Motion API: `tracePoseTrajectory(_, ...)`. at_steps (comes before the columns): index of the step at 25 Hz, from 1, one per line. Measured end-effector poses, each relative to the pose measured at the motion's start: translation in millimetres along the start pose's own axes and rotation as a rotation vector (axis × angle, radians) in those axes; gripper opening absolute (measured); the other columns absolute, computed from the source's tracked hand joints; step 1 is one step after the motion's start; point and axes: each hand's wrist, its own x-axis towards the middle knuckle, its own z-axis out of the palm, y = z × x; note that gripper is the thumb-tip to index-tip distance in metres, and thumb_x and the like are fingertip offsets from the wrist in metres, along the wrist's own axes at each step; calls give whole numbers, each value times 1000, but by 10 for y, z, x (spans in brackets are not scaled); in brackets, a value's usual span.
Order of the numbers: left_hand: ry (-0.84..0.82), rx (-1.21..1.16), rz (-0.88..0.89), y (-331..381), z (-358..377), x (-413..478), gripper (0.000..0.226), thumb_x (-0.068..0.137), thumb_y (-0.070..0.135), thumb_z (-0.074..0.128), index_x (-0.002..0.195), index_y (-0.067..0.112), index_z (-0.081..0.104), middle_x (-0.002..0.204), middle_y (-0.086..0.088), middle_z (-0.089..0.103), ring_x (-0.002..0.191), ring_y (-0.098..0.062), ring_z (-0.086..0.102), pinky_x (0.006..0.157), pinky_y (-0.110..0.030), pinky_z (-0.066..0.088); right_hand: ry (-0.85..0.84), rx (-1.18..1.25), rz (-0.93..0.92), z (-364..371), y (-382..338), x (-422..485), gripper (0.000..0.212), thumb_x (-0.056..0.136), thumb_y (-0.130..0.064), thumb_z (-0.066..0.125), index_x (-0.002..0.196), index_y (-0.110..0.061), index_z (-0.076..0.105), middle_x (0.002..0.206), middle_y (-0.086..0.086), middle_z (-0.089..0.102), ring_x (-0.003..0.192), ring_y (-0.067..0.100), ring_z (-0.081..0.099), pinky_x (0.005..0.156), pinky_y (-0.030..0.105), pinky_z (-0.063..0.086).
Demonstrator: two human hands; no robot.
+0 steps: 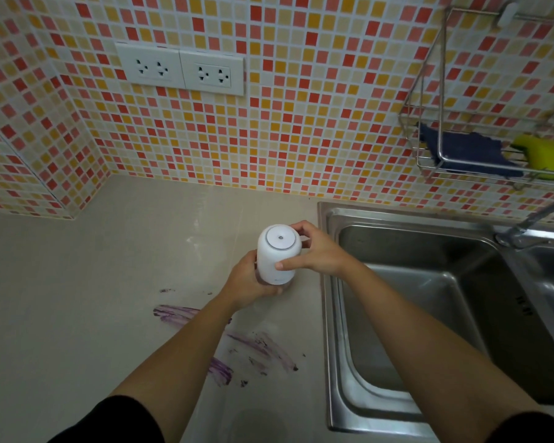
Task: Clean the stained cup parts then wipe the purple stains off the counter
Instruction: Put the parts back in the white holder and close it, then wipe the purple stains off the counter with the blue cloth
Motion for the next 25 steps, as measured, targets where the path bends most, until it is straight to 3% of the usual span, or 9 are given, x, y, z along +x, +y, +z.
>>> tracePoseTrajectory(3, -53, 39, -7, -24, -82, -31, 80, 66, -1, 72, 137, 16, 37, 127, 1, 50, 117, -20, 49, 91, -32, 46, 9, 14, 23, 81, 107, -23, 73, 58, -29, 88, 118, -23, 45, 119, -6, 53, 108, 15, 53, 85, 28, 46)
tracePoseTrajectory(6, 44, 120, -35, -4, -238, -10, 77, 72, -9, 56, 143, 7, 30, 142, -12, 43, 129, -24, 42, 105, -34, 38, 11, 49, 56, 150, 199, -9, 74, 55, -30, 89, 116, -24, 47, 119, -8, 54, 109, 14, 53, 86, 29, 45)
tracePoseTrajectory(8, 92, 122, -36, 96, -343, -4, 75, 74, -14, 50, 143, 5, 29, 144, -14, 41, 132, -25, 40, 104, -29, 35, 6, 51, 65, 191, 248, 9, 74, 54, -30, 90, 114, -24, 47, 119, -8, 55, 110, 15, 53, 88, 30, 45)
tracePoseTrajectory(12, 152, 123, 4, 399, -467, -27, 73, 75, -17, 45, 143, 6, 30, 144, -14, 41, 132, -24, 39, 100, -24, 33, -22, 48, 72, 203, 299, 6, 81, 55, -30, 90, 121, -24, 43, 123, -7, 52, 116, 17, 51, 93, 32, 44)
tracePoseTrajectory(16, 214, 129, 118, 816, -445, -69, 62, 84, -11, 43, 142, 9, 33, 144, -10, 43, 131, -22, 41, 102, -25, 33, -54, -25, 52, 27, 67, -123, 106, 62, -39, 84, 145, -19, 21, 149, -1, 31, 135, 19, 34, 109, 39, 34)
tracePoseTrajectory(21, 275, 127, 437, 1932, -141, -71, 41, 99, 23, 39, 140, 16, 41, 138, 3, 49, 118, 0, 43, 94, -14, 34, 324, -380, -301, -1058, -571, -655, 64, 88, -40, 58, 143, -22, 30, 146, -3, 37, 131, 12, 37, 105, 29, 31)
tracePoseTrajectory(23, 260, 91, 554, 2340, 46, -91, 42, 99, 28, 39, 139, 17, 42, 134, 7, 50, 118, 2, 43, 90, -5, 35, 442, -507, -357, -1546, -685, -893, 58, 91, -44, 50, 142, -23, 33, 145, -5, 38, 130, 11, 37, 105, 28, 31)
tracePoseTrajectory(25, 234, 84, 641, 2745, 313, -53, 41, 98, 30, 40, 137, 19, 44, 130, 13, 51, 116, 1, 46, 89, -4, 38, 560, -649, -377, -2070, -617, -1055, 55, 93, -47, 44, 141, -22, 34, 146, -3, 39, 133, 14, 35, 109, 33, 30)
